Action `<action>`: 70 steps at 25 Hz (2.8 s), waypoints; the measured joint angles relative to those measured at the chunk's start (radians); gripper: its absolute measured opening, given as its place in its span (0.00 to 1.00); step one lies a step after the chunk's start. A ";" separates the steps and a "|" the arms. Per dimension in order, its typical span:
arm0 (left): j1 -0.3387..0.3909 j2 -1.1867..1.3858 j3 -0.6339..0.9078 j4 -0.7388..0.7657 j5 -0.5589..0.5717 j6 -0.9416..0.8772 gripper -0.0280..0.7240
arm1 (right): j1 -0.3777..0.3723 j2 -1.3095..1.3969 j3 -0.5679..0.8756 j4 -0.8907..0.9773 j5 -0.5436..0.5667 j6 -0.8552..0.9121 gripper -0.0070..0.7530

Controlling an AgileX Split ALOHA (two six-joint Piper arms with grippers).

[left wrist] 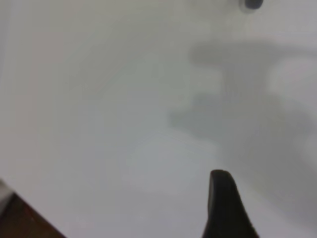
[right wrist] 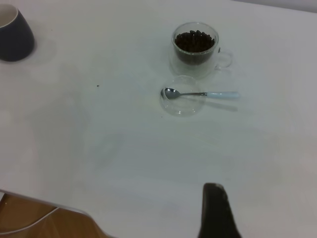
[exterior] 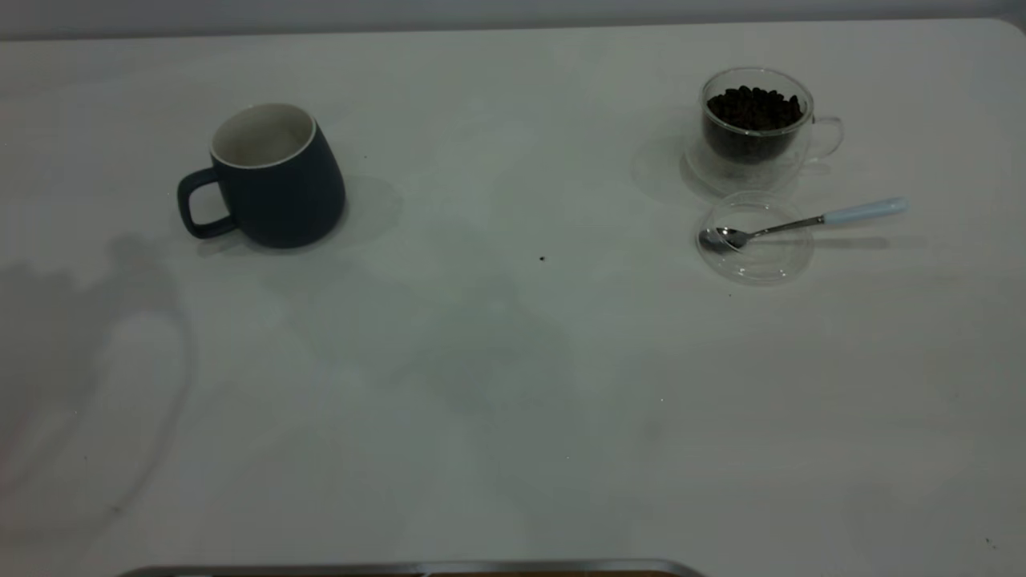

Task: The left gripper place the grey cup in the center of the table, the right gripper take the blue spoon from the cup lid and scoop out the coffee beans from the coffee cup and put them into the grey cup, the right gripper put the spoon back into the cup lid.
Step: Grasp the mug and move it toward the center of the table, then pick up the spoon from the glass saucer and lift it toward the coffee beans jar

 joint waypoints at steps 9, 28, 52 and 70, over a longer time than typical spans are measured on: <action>-0.006 0.335 -0.204 0.002 -0.062 0.174 0.72 | 0.000 0.000 0.000 0.000 0.000 0.000 0.70; -0.145 0.644 -0.310 0.011 -0.381 0.409 0.72 | 0.000 0.000 0.000 -0.001 0.000 0.000 0.70; -0.473 0.639 -0.310 0.012 -0.509 0.375 0.72 | 0.000 0.000 0.000 -0.001 0.000 0.000 0.70; -0.467 -0.317 -0.310 0.203 0.254 -0.526 0.72 | 0.000 0.000 0.000 -0.001 0.000 0.000 0.70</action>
